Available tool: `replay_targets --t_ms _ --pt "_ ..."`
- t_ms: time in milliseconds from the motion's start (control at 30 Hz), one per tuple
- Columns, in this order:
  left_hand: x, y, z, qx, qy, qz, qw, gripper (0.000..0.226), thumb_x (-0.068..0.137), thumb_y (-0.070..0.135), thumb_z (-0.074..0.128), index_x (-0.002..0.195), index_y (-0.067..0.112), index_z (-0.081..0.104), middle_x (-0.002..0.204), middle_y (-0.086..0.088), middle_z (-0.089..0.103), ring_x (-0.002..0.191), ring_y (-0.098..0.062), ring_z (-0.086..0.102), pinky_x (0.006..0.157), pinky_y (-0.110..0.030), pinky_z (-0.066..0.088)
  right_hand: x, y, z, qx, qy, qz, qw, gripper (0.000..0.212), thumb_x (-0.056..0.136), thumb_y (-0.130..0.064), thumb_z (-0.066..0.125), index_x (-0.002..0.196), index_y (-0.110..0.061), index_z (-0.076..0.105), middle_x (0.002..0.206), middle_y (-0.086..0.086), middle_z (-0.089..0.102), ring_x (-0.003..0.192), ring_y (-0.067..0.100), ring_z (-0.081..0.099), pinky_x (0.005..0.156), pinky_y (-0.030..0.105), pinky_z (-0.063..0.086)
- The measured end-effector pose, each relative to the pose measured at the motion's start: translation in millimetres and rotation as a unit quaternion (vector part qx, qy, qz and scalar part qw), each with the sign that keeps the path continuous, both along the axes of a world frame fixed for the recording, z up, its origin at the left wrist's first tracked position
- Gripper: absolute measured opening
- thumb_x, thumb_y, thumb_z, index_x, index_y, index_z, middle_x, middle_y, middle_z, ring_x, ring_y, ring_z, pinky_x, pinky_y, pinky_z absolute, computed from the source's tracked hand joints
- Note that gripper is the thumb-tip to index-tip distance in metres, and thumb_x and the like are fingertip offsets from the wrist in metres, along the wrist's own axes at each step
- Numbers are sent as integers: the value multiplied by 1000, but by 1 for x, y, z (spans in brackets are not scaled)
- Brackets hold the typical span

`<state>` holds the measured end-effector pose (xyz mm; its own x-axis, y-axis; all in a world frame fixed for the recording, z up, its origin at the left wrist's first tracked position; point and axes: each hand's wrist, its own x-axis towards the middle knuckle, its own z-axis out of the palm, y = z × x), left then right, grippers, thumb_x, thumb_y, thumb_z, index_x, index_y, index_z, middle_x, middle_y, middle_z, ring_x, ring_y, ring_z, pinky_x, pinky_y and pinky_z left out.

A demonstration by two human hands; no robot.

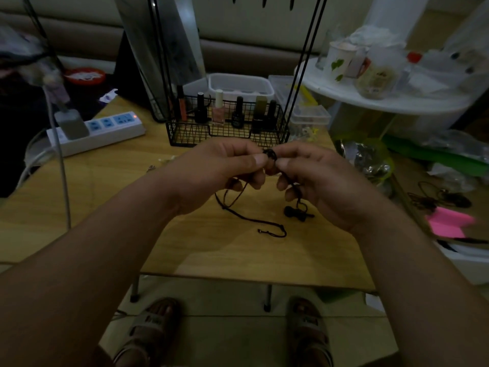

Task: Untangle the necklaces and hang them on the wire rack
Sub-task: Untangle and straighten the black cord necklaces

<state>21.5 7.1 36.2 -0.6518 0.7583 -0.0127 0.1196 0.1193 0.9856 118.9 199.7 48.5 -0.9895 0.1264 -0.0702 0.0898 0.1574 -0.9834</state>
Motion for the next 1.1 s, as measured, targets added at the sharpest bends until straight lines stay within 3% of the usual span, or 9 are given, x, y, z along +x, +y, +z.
replay_targets --t_ms 100,200,300,433,667,867,1100 --pt "1 0 3 14 -18 15 1000 24 107 18 54 94 17 73 86 -9 69 80 -19 65 74 -36 45 0 0 4 -42 1 3 999 29 102 -2 48 120 -10 69 97 7 75 73 18 60 61 30 46" --pt "-2 -1 6 42 -50 51 997 23 108 21 50 97 14 68 74 -2 61 70 -16 60 77 -40 44 -1 8 5 -43 -5 -28 999 32 104 -6 41 120 -9 68 91 10 76 67 18 58 58 30 44" --pt "-7 -3 6 89 -89 86 988 23 107 23 48 95 16 66 74 0 55 66 -14 54 71 -36 41 0 14 4 -52 -23 -33 998 33 108 -11 37 121 -6 67 88 14 76 67 20 61 61 32 47" --pt "-12 -4 3 135 -136 102 976 17 106 24 47 102 18 63 77 3 51 65 -11 52 69 -31 38 1 15 2 -72 -53 -16 996 32 109 -13 37 121 -4 66 89 17 76 70 23 66 63 32 53" --pt "-11 -3 2 146 -174 104 968 24 106 27 46 96 20 66 74 5 53 67 -10 53 66 -27 40 1 13 1 -78 -80 -7 994 29 108 -12 39 119 -5 66 90 17 77 71 22 69 62 31 57" --pt "-2 2 -1 103 -108 80 985 26 108 22 49 106 15 74 84 -3 68 75 -17 60 77 -37 44 -3 7 -4 -36 -48 8 998 23 102 -14 56 121 -14 70 97 9 76 80 23 67 75 35 55" --pt "7 6 -1 48 -13 21 999 24 109 16 50 103 8 72 93 -11 76 78 -22 64 73 -34 49 -3 -6 -2 6 74 -3 997 29 98 -11 66 126 -19 68 97 5 77 90 17 74 83 29 60"
